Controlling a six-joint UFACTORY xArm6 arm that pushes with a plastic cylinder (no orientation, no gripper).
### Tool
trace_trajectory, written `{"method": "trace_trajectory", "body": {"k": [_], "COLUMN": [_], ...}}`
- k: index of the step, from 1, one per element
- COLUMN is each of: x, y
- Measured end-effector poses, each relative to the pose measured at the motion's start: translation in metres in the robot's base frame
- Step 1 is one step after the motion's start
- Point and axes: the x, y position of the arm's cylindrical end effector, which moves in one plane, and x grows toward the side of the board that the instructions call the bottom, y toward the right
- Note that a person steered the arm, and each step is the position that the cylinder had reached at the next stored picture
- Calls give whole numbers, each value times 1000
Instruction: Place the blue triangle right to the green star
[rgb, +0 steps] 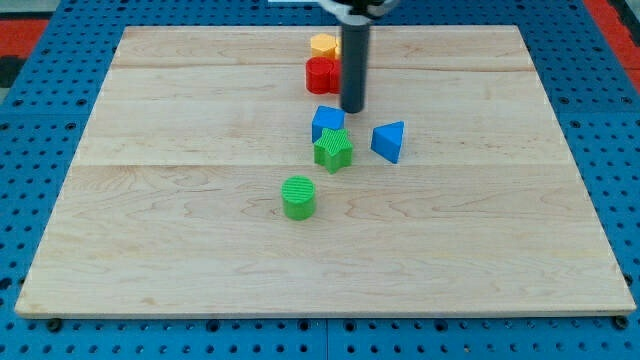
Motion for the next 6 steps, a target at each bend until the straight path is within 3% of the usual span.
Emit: {"method": "trace_trajectory", "body": {"k": [1,2,6], "x": [9,32,38], "y": [69,80,22]}}
